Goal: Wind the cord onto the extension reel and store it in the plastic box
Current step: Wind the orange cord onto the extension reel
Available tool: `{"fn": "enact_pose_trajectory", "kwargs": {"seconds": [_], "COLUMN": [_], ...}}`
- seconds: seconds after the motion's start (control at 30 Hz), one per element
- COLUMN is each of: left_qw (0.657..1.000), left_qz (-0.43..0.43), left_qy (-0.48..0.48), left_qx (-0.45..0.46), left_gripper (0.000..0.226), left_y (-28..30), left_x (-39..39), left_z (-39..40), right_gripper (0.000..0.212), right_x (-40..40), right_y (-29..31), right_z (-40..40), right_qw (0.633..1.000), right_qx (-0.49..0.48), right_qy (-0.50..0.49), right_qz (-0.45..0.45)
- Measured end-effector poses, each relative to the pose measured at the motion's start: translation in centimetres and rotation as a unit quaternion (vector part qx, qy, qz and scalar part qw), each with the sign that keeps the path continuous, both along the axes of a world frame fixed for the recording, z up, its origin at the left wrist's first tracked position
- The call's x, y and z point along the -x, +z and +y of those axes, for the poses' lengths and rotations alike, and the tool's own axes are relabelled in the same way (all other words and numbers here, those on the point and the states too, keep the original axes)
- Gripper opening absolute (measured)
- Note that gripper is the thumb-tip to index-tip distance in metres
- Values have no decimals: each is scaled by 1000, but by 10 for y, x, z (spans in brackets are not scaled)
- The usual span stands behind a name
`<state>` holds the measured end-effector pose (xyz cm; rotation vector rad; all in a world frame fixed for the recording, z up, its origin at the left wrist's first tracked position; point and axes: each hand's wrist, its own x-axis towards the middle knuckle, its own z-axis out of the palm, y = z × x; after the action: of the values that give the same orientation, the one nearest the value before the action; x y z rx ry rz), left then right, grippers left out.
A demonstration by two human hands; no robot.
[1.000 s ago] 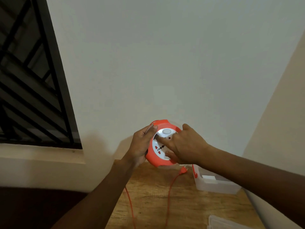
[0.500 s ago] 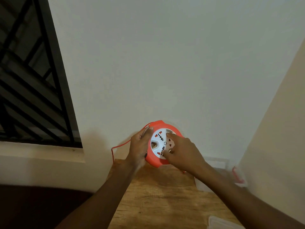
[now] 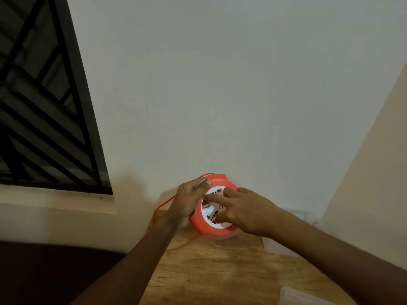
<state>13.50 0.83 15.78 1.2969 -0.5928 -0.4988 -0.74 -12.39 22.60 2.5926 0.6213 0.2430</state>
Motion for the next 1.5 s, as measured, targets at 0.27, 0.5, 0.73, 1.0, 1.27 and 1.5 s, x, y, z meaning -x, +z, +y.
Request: {"fn": "enact_pose_trajectory", "kwargs": {"seconds": [0.27,0.5,0.73,1.0,1.27,1.5], "left_qw": [999,998,1000,998,982,980], "left_qz": [1,-4,5,16,28,42], "left_qy": [-35,-51,-2,57,165,179], "left_qx": [-19,-26,-16,19,87,82], "left_gripper": [32,37,28,28,25,17], "left_y": [1,4,6,11,15,-2], "left_x": [-3,-8,-11,-7,7,2], "left_z": [3,8,4,-7,-27,-27], "right_gripper": [40,38,64,78,74,59], "right_x": [-7,-7,-18,-33,-41,-39], "right_y": [9,3,-1,-7,-24,-36], "right_z": [-2,5,7,-5,8,15], "right_qw": [990,984,981,989,841,662], "right_qx": [121,169,190,27,-385,-649], "right_qy": [10,0,-46,-128,-331,-352], "right_qz": [69,63,-18,-67,-186,-127]}}
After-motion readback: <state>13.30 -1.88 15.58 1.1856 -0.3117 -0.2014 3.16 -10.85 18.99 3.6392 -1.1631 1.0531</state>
